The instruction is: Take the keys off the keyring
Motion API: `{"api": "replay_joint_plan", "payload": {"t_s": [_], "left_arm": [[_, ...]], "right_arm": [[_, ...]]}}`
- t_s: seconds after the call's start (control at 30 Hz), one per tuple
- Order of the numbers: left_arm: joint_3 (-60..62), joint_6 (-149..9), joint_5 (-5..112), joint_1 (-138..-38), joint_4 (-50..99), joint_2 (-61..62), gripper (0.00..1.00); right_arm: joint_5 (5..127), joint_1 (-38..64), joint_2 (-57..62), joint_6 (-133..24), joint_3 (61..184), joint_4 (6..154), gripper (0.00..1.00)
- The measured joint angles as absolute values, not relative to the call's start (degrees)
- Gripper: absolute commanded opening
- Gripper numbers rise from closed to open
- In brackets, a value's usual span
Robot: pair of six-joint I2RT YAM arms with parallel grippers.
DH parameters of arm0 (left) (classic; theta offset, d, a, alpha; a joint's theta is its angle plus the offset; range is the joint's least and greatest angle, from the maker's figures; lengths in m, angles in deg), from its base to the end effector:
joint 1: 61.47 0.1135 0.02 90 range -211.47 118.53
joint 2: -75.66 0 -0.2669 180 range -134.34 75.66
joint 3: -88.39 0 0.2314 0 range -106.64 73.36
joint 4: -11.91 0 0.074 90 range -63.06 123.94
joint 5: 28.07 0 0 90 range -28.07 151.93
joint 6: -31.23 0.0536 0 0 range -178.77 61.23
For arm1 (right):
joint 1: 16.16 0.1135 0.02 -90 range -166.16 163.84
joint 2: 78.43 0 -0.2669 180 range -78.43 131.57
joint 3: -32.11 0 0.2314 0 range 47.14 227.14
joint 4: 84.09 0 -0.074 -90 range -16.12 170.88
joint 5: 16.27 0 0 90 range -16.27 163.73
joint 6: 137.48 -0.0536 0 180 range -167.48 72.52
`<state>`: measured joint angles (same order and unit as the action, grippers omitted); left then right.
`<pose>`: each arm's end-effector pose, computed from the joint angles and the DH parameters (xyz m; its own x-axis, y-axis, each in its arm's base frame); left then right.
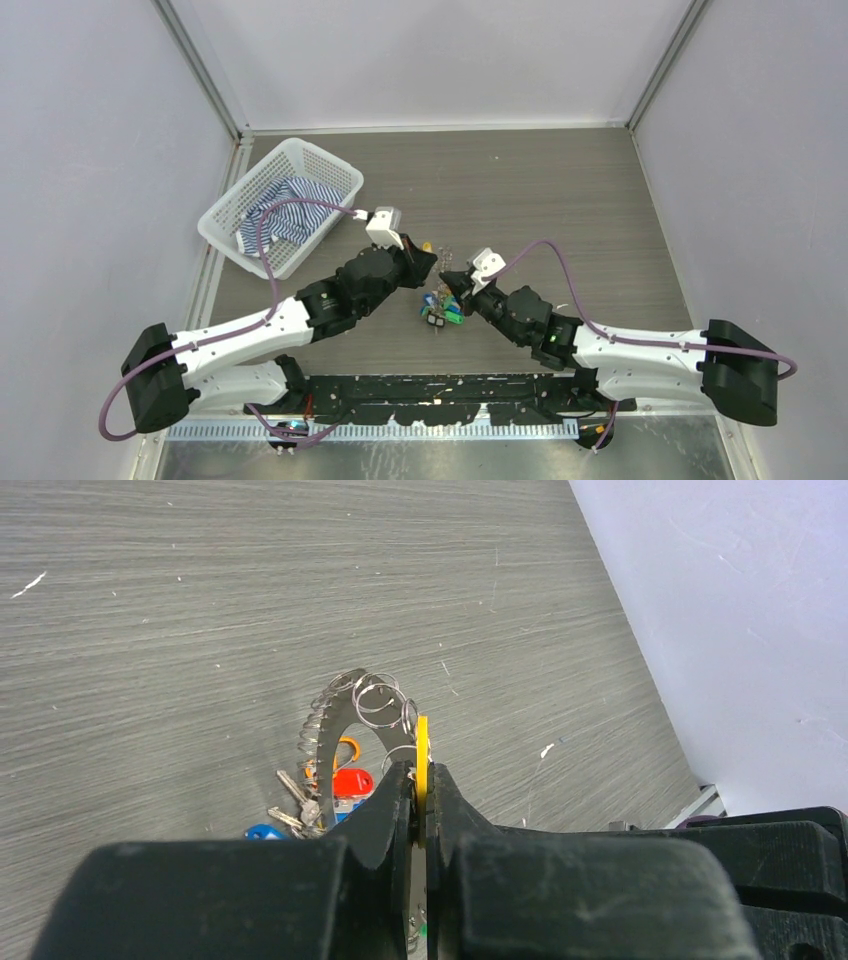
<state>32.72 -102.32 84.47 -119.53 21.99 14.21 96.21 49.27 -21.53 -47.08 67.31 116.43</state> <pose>0.1452 -0.1940 0.2909 -0.5104 -0.3842 -0.7694 0.3271 0.7407 -0.5868 0.1071 0.1850 0.2490 -0.0038 -0.0238 -0.9997 -0.6814 0.7317 -0.0149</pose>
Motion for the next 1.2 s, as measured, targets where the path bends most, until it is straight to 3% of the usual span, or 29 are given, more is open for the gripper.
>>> {"api": "replay_joint_plan", "payload": {"t_s": [0.3,1.2], "left_arm": [[32.72,-102.41,86.16,-119.93,21.84,14.40,0.01],[39.17,-125.71,92.17,-120.23,12.66,12.52,0.01]], "right_arm": [[99.03,49.49,-20.39,-47.45,67.61,118.18,0.01],[110.46,50.91,-18.07,-57.98,67.66,120.15,0.01]]}}
